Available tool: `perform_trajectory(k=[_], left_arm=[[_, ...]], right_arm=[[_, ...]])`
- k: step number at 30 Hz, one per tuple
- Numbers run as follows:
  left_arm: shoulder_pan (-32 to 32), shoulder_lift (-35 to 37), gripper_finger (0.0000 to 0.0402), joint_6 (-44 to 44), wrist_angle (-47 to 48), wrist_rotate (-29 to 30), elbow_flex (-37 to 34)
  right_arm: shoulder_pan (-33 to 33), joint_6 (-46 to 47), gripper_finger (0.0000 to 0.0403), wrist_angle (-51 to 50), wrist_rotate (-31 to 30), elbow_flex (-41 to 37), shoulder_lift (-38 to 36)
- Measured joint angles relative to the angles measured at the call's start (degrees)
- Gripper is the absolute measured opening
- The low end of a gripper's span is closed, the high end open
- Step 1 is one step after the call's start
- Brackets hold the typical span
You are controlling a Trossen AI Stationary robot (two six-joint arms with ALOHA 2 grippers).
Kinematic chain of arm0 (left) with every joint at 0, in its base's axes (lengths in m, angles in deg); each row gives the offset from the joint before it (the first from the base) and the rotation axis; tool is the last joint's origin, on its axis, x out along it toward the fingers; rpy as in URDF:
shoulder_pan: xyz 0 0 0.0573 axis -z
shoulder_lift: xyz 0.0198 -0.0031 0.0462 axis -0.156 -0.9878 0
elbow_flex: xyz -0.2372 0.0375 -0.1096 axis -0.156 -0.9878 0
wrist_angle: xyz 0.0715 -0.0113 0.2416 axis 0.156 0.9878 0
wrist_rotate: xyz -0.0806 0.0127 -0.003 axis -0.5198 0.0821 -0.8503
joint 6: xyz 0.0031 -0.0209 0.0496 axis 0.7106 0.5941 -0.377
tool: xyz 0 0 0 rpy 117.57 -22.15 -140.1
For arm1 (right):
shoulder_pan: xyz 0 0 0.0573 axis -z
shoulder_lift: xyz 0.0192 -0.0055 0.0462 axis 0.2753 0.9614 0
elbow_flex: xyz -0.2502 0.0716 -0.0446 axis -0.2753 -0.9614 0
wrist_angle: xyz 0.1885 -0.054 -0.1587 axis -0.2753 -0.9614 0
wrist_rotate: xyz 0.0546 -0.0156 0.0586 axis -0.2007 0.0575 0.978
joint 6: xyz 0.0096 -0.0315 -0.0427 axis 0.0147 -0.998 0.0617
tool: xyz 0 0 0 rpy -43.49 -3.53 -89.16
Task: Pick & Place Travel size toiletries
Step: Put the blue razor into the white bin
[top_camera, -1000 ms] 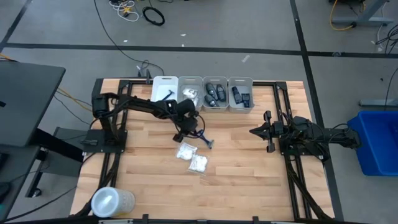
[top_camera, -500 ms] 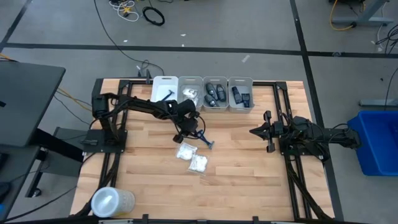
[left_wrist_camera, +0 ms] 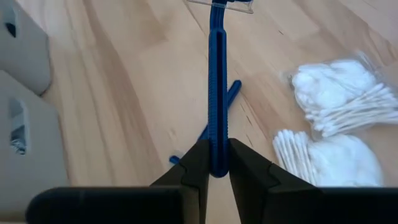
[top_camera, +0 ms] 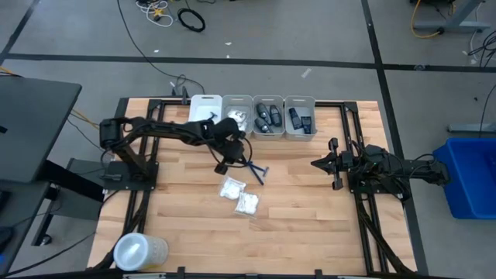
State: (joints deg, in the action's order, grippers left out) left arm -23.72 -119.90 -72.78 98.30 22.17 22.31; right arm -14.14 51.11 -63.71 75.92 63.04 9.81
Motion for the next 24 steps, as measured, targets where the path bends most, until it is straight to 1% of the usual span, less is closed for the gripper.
perform_trajectory(k=[7, 18, 24], left_arm=[[0.0, 2.9, 0.0057, 0.5, 2.6, 0.5, 0.0], [-0.1, 3.6, 0.0057, 0.7, 2.9, 2.1, 0.0], [-2.1, 7.0, 0.0057, 2.5, 2.9, 3.4, 0.0]], right_arm=[[0.0, 0.0, 0.0014, 0.0, 0.0, 0.0, 0.0], [0.0, 0.0, 0.0014, 0.0, 0.0, 0.0, 0.0], [0.0, 0.0, 0.0014, 0.0, 0.0, 0.0, 0.0]])
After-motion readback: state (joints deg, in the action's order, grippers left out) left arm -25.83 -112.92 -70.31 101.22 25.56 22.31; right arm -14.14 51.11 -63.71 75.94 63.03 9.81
